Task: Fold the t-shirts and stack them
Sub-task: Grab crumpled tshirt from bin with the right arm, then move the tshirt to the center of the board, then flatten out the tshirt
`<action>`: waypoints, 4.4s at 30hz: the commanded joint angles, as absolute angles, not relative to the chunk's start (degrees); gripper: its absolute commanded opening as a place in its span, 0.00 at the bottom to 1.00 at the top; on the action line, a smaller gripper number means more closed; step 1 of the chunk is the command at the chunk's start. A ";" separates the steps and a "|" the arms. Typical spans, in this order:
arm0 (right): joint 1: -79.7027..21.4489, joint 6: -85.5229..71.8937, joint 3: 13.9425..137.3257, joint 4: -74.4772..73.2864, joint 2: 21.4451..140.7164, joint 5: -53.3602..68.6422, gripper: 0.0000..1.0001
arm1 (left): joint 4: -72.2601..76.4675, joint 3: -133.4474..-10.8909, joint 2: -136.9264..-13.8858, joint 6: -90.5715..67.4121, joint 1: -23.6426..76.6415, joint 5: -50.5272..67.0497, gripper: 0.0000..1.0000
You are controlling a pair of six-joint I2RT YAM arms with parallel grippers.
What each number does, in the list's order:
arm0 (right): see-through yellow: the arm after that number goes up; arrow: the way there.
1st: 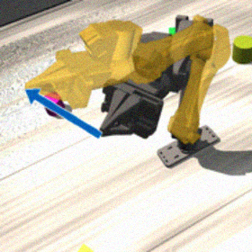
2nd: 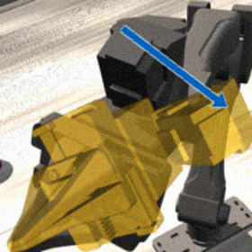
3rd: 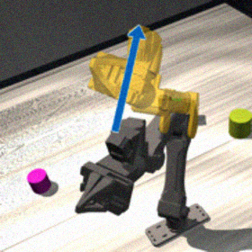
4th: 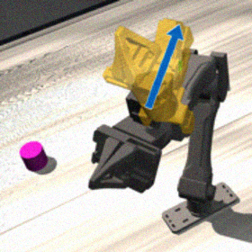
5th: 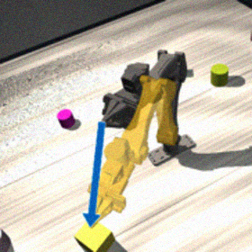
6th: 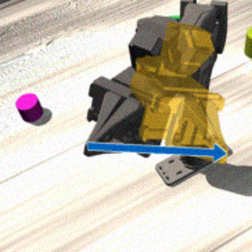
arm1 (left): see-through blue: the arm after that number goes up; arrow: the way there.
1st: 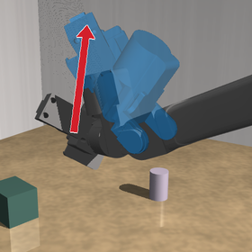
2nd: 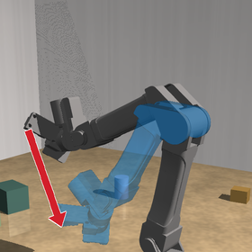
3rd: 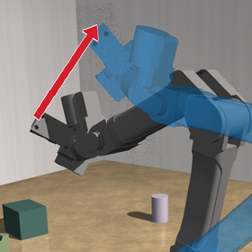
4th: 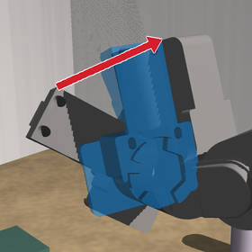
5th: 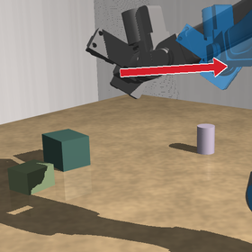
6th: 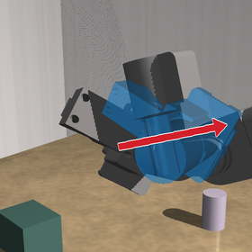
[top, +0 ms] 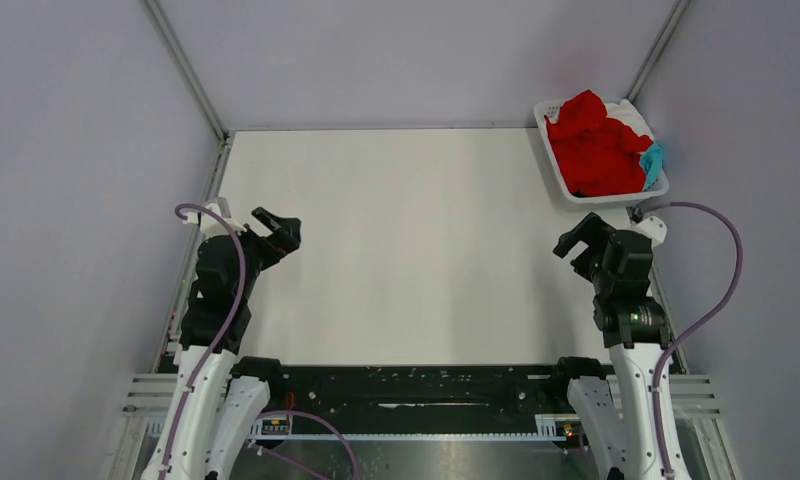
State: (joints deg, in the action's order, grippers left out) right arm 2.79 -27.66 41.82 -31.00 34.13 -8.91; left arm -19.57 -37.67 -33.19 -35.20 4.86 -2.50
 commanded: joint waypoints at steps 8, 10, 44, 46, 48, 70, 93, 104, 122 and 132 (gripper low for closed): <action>4.33 -18.28 69.63 -22.33 69.19 -11.92 0.98 | -15.82 -37.53 -33.11 -35.46 4.65 -2.41 0.99; 5.51 -17.75 77.99 -22.33 76.83 -13.22 0.98 | -15.74 -37.49 -33.53 -35.38 4.66 -2.91 0.99; 8.25 -16.35 134.69 -27.30 123.08 -4.53 0.00 | -13.44 -37.95 -40.34 -36.72 4.66 -0.34 0.99; 7.63 -17.35 132.26 -28.40 117.62 -0.46 0.00 | -13.79 -37.52 -38.44 -36.92 4.66 -0.26 0.99; 5.93 -17.04 129.93 -29.50 111.79 2.80 0.00 | -14.95 -37.53 -36.52 -37.23 4.66 1.16 0.99; -29.00 -23.53 147.51 -37.00 97.55 31.33 0.00 | -26.06 -42.10 -30.42 -41.61 4.61 0.24 0.99; -16.98 -27.20 46.09 -26.43 59.10 -16.48 0.99 | -23.22 -30.96 -54.19 -46.14 6.11 5.09 0.99; -37.47 -17.50 45.85 -12.26 71.36 -8.08 0.99 | -16.74 -45.07 -81.04 -43.06 16.42 5.63 0.91; -39.34 -16.93 49.82 -7.55 91.22 -15.08 0.40 | -11.66 -48.64 -90.81 -41.73 19.31 8.06 0.00; -39.36 -19.99 44.57 -13.47 68.15 -25.38 0.01 | -13.56 -44.22 -70.78 -42.19 19.41 2.25 0.00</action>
